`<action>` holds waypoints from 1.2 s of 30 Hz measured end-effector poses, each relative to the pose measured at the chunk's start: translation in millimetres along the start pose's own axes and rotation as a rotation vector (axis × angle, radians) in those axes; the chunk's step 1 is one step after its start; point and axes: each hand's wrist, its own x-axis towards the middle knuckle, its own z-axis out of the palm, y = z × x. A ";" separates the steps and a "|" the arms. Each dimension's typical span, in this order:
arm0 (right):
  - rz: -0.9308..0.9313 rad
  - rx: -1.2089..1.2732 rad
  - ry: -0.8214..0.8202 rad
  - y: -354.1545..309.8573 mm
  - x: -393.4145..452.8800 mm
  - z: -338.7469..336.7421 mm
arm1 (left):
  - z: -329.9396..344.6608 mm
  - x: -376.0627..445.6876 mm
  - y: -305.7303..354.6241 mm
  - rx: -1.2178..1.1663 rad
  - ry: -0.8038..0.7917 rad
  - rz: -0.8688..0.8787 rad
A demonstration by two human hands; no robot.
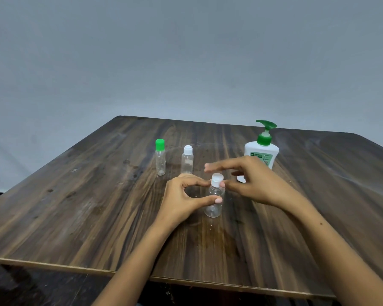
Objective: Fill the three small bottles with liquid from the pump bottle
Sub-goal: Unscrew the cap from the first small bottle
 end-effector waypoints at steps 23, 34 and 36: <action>0.014 0.074 0.069 -3.2 0.5 -14.0 | -2.6 -0.7 2.4 0.013 -0.045 -0.004; 0.359 0.304 0.427 47.1 -85.9 18.6 | -2.1 0.7 -0.5 -0.018 -0.038 -0.034; 0.402 0.344 0.423 51.4 -104.4 24.9 | -0.3 0.5 0.1 -0.017 -0.045 -0.039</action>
